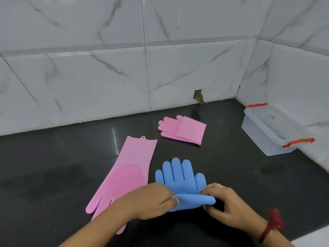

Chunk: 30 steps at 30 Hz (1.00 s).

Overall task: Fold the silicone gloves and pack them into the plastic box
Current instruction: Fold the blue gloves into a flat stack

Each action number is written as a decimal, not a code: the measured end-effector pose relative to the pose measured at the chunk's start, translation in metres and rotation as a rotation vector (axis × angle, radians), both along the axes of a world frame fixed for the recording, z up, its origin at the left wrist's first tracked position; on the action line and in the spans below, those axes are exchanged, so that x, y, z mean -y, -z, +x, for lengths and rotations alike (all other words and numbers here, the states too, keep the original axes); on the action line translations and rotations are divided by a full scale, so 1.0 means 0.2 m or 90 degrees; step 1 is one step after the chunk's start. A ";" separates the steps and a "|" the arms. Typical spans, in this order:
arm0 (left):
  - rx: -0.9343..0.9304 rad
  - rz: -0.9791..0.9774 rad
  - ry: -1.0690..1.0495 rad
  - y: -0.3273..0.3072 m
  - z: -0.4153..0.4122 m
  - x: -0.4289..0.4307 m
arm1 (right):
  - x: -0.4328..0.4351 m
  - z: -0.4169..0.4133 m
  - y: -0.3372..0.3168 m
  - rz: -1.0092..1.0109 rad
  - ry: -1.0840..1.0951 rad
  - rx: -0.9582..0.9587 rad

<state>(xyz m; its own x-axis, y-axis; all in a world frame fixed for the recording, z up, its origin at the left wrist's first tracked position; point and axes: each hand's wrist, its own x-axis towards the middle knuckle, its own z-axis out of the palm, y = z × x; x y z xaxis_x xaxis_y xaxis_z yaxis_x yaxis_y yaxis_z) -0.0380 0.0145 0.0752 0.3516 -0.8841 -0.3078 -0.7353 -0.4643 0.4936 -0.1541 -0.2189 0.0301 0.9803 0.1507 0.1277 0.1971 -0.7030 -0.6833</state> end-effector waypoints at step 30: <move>0.493 -0.218 -0.352 0.25 0.05 0.12 | -0.23 0.31 0.01 -0.246 0.464 0.029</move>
<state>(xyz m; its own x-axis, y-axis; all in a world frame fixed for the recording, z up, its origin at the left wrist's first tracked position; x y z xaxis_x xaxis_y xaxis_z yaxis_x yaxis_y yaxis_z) -0.0279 -0.0100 0.0255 0.7348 -0.5344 0.4179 -0.6339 -0.7601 0.1427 -0.0922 -0.1735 0.0273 0.8447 -0.4791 0.2385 -0.3775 -0.8494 -0.3689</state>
